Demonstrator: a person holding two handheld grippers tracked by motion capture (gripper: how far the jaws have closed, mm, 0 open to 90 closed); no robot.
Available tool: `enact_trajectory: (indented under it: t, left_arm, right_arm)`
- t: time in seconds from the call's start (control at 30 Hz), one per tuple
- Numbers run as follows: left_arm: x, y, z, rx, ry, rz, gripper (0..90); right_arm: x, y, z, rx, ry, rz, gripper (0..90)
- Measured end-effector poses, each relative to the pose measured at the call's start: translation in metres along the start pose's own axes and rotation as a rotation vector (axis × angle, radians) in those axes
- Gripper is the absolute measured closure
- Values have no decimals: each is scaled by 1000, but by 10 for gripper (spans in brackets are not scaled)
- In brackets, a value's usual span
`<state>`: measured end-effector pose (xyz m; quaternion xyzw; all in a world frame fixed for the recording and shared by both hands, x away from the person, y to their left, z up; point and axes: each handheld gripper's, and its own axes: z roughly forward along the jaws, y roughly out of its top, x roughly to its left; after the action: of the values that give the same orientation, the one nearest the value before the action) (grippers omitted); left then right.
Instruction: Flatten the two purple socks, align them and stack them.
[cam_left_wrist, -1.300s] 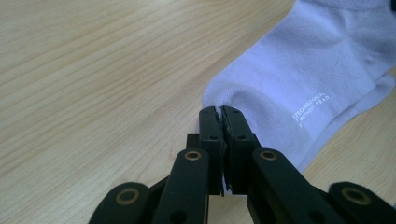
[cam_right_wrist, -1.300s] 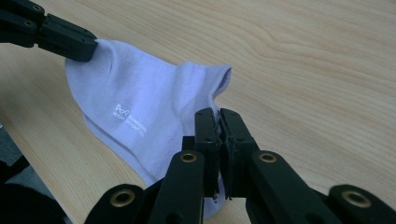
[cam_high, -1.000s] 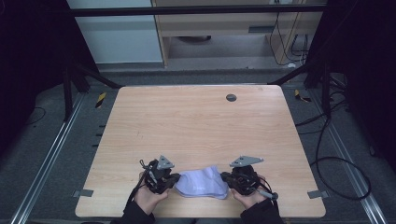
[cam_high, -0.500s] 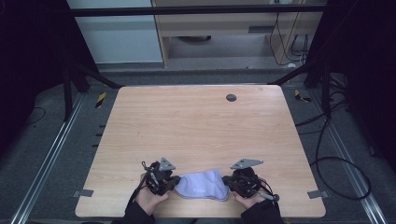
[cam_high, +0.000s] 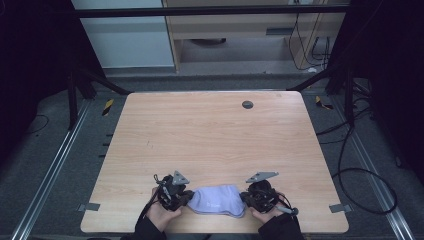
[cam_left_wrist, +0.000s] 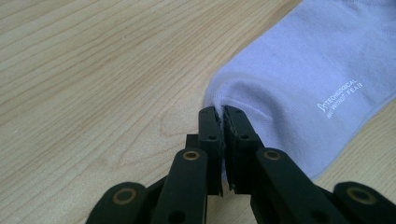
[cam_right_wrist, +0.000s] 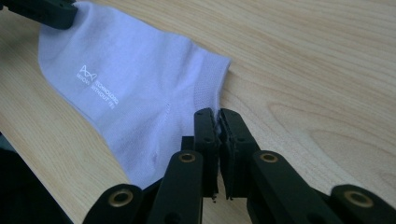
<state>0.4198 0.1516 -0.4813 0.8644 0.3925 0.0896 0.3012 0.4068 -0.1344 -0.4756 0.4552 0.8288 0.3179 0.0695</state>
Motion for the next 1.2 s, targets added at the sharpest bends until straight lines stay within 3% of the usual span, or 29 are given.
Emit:
enact_trajectory:
  t: [0.13,0.23,0.3,0.4,0.53,0.6,0.77,0.97,1.1,1.2]
  left_arm:
    - [0,-1,1,0,-1,-2,827]
    - [1,0,-2,-25,-3,-16,759]
    - [0,1,-6,-56,2,-24,730]
    - [-2,4,-13,-105,11,-15,692]
    - [-11,10,-11,-148,8,9,710]
    - [-18,10,-6,-147,4,26,735]
    - [-26,6,7,-111,-18,50,785]
    - [-31,1,10,-96,-28,74,799]
    - [-30,1,9,-101,-29,73,795]
    - [-26,3,4,-131,-27,62,776]
  right_arm:
    - [-1,-2,3,11,-4,-7,843]
    - [-1,-3,4,4,-11,-15,780]
    - [-2,-3,1,-23,-19,-16,756]
    - [-2,-3,-7,-106,-20,-34,743]
    - [3,-5,-12,-174,10,-59,797]
    - [8,-6,-11,-187,37,-68,830]
    - [15,-13,2,-128,89,-107,882]
    - [13,-19,10,-61,69,-117,900]
    - [12,-18,11,-60,71,-109,900]
    - [10,-17,7,-81,74,-102,886]
